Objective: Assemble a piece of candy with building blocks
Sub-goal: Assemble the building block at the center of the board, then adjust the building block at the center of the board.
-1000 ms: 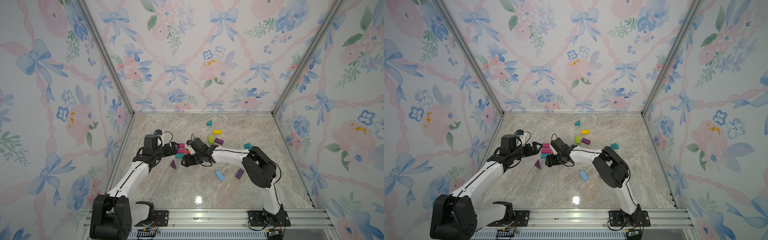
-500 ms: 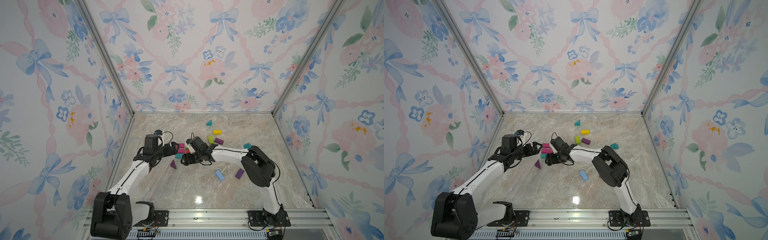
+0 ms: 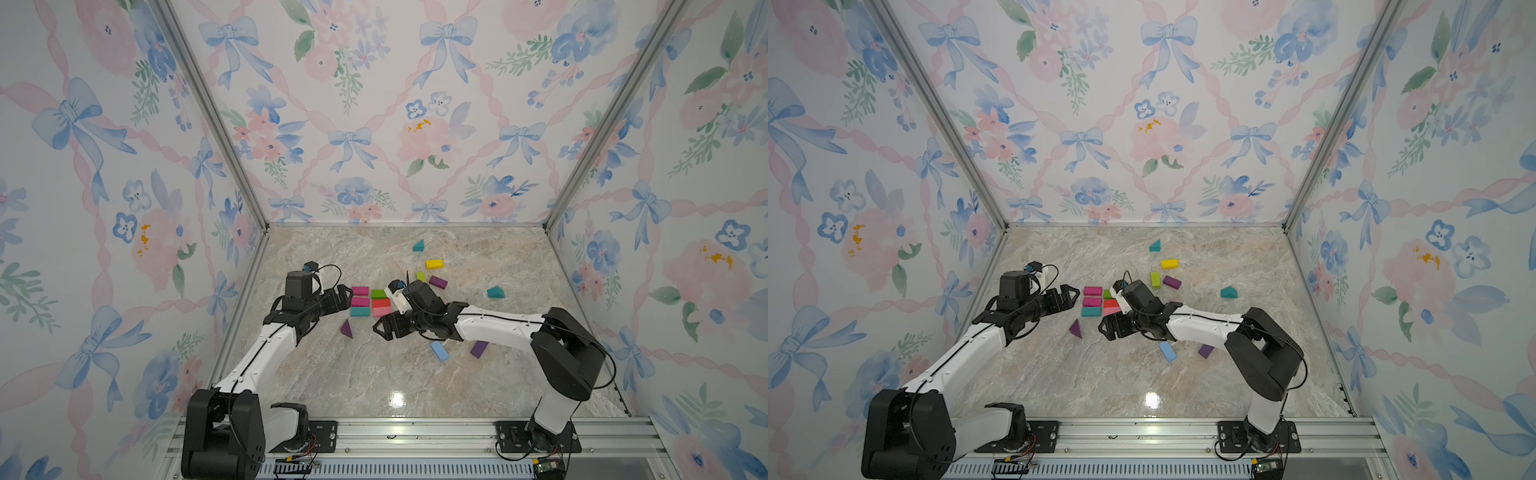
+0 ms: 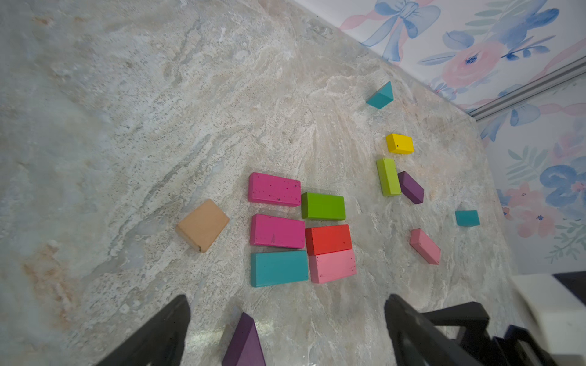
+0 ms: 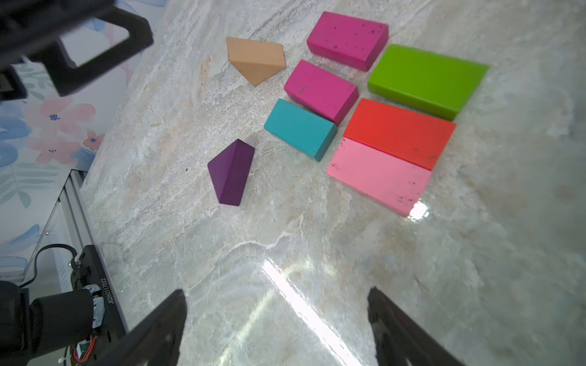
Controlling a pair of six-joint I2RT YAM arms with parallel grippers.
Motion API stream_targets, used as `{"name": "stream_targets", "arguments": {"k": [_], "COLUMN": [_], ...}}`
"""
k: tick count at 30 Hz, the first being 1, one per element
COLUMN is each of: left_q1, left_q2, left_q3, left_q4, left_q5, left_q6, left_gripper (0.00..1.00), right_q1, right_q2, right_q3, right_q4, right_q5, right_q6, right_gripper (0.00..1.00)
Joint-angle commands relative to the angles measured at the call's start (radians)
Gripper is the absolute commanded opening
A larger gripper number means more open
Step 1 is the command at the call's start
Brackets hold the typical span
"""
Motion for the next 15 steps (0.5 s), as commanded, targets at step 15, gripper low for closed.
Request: {"name": "stream_targets", "arguments": {"k": [15], "left_q1": [-0.194], "left_q2": [-0.031], "left_q3": [-0.072], "left_q4": [-0.168], "left_q5": [-0.224], "left_q6": [-0.072], "left_gripper": [0.98], "right_q1": [-0.134], "right_q2": [-0.194], "right_q3": [-0.176], "right_q4": [-0.114], "right_q5": [-0.01], "right_q6": [-0.112], "right_gripper": [0.96]}}
